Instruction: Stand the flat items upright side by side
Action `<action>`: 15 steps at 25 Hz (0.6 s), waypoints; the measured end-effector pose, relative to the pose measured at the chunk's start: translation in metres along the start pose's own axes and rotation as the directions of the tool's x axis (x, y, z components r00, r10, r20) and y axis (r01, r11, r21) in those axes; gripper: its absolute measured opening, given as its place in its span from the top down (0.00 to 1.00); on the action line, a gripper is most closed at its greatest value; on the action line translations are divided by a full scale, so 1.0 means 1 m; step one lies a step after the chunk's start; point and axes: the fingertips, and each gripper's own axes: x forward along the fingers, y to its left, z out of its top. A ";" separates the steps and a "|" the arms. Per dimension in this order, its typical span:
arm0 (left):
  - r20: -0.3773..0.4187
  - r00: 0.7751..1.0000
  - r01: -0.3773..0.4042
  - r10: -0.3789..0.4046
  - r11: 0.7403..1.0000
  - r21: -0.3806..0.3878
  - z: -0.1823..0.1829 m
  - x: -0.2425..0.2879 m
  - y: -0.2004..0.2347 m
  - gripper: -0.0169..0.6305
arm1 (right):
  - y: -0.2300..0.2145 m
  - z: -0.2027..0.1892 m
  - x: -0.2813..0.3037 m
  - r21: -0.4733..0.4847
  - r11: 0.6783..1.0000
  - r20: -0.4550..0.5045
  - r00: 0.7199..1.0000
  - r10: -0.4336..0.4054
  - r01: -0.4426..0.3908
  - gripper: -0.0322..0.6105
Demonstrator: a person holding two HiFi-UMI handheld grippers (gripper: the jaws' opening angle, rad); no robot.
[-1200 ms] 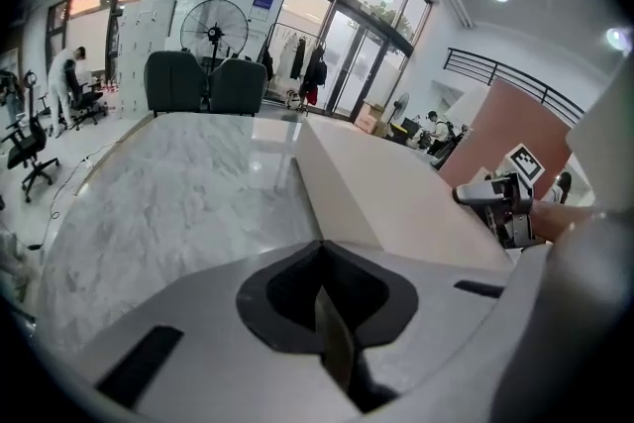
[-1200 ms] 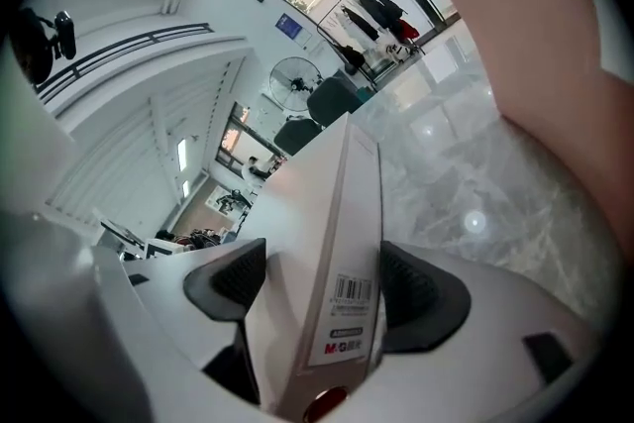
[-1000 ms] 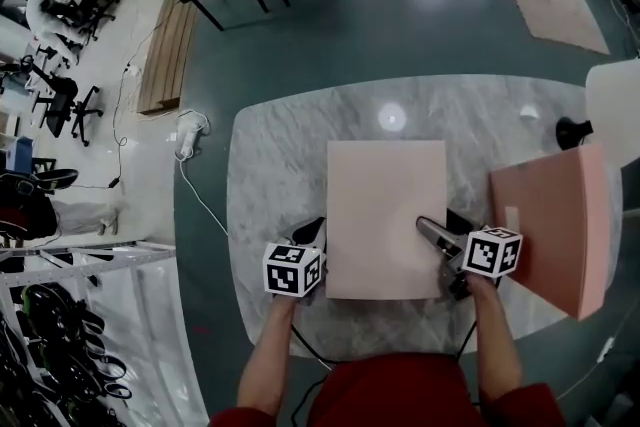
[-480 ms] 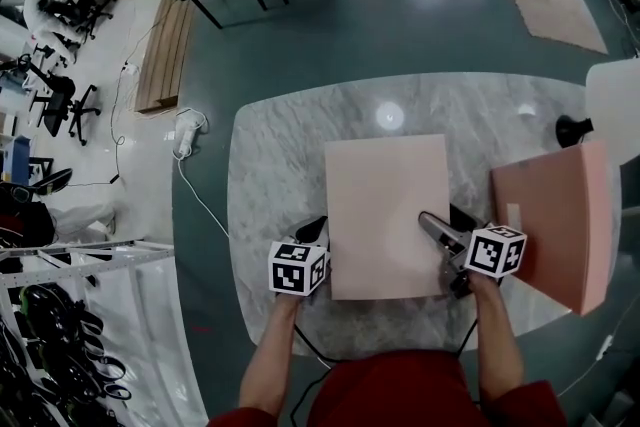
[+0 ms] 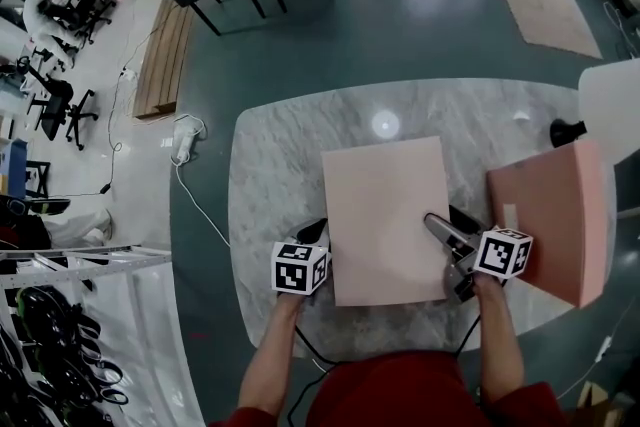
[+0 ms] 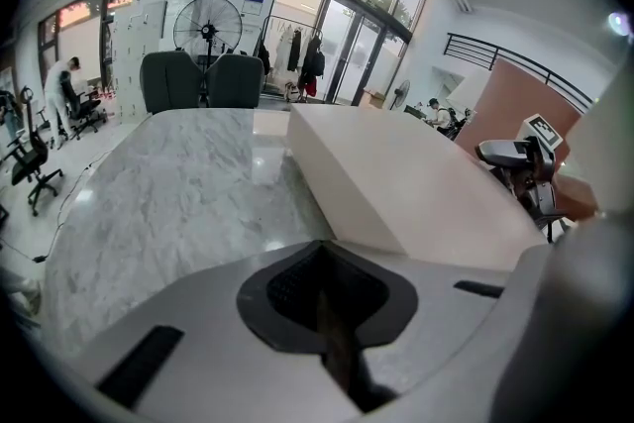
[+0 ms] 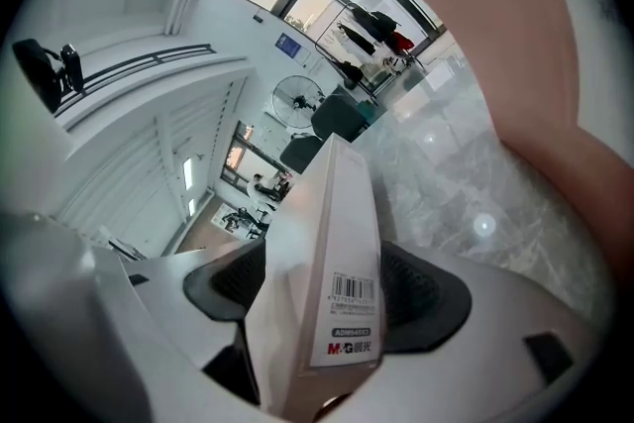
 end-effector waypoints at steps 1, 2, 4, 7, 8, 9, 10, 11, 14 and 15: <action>0.000 1.000 0.002 -0.002 1.000 -0.002 0.000 0.000 0.000 0.97 | 0.000 0.000 -0.002 0.009 1.000 0.003 1.000 0.008 -0.008 0.43; 0.000 1.000 0.004 -0.004 1.000 -0.004 0.001 0.000 0.001 0.97 | 0.000 0.000 -0.004 0.021 1.000 0.008 1.000 0.019 -0.019 0.43; 0.000 1.000 0.005 -0.005 1.000 -0.006 0.001 0.000 0.001 0.97 | 0.002 0.001 -0.008 0.062 0.997 0.024 0.999 0.045 -0.046 0.43; -0.001 1.000 0.003 -0.003 1.000 -0.003 0.000 -0.002 0.000 0.97 | 0.011 0.001 -0.013 0.125 0.987 0.046 0.994 0.095 -0.100 0.43; -0.001 1.000 0.001 -0.001 1.000 -0.001 0.000 -0.003 0.000 0.97 | 0.013 0.001 -0.013 0.129 0.986 0.046 0.994 0.102 -0.108 0.43; 0.000 1.000 -0.001 0.001 1.000 0.000 0.000 -0.003 0.000 0.97 | 0.013 0.001 -0.014 0.124 0.986 0.045 0.994 0.103 -0.108 0.43; 0.001 1.000 -0.002 0.002 1.000 0.002 0.000 -0.003 0.000 0.97 | 0.013 0.001 -0.015 0.115 0.988 0.044 0.994 0.101 -0.105 0.43; 0.002 1.000 -0.002 0.002 1.000 0.003 0.000 -0.003 0.000 0.97 | 0.013 0.001 -0.016 0.108 0.989 0.040 0.994 0.100 -0.104 0.43; 0.000 1.000 -0.002 0.002 1.000 0.000 -0.001 -0.004 0.001 0.97 | 0.017 -0.002 -0.017 0.126 0.984 0.010 0.992 0.122 -0.122 0.43; -0.001 1.000 -0.003 0.003 1.000 -0.001 -0.001 -0.004 0.001 0.97 | 0.017 -0.003 -0.017 0.133 0.983 -0.003 0.992 0.129 -0.127 0.43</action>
